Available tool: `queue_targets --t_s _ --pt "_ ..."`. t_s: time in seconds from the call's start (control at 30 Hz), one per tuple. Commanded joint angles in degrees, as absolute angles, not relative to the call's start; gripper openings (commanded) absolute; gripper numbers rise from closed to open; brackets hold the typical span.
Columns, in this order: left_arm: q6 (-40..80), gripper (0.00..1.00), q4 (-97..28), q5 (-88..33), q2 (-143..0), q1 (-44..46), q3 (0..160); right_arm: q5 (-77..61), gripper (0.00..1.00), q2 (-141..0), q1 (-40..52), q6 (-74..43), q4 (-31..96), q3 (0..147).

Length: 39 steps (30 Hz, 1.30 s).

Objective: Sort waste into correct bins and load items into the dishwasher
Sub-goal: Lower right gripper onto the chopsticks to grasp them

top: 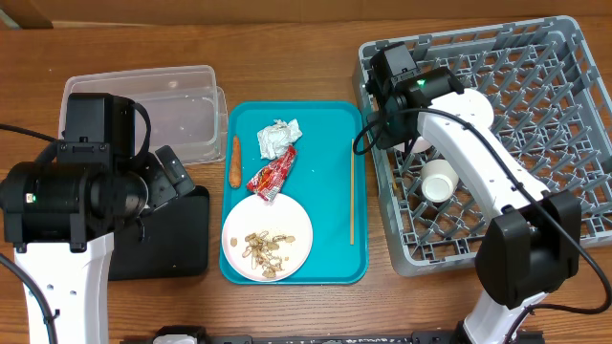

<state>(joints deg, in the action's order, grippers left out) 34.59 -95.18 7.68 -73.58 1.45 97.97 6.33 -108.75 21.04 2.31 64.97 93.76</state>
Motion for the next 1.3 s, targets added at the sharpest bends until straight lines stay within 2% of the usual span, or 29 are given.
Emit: queue_targets --t_s 0.0,0.33,0.47,0.63,0.8,0.97,1.27 --pt "34.87 1.0 -95.2 8.29 -73.84 1.15 98.63 2.15 0.34 -105.19 23.66 -2.76 66.28 95.83" --pt "34.87 1.0 -95.2 8.29 -73.82 1.15 98.63 -1.04 0.34 -104.99 33.76 -12.75 67.26 92.18" --pt "34.87 1.0 -95.18 8.29 -73.84 1.15 98.63 1.32 0.42 -105.54 35.42 -17.65 61.8 85.14" --pt "34.87 1.0 -95.2 8.29 -73.84 1.15 98.63 2.92 0.43 -105.73 34.85 -21.12 52.6 73.1" --pt "34.87 1.0 -95.2 8.29 -73.84 1.15 98.63 4.86 0.42 -105.73 34.65 -21.04 48.95 68.55" --pt "34.87 1.0 -95.2 8.29 -73.84 1.15 98.63 3.88 0.29 -105.86 34.79 -21.08 48.69 68.53" --pt "34.87 1.0 -95.2 8.29 -73.84 1.15 98.63 3.31 0.29 -107.77 34.76 -21.08 45.74 68.51"
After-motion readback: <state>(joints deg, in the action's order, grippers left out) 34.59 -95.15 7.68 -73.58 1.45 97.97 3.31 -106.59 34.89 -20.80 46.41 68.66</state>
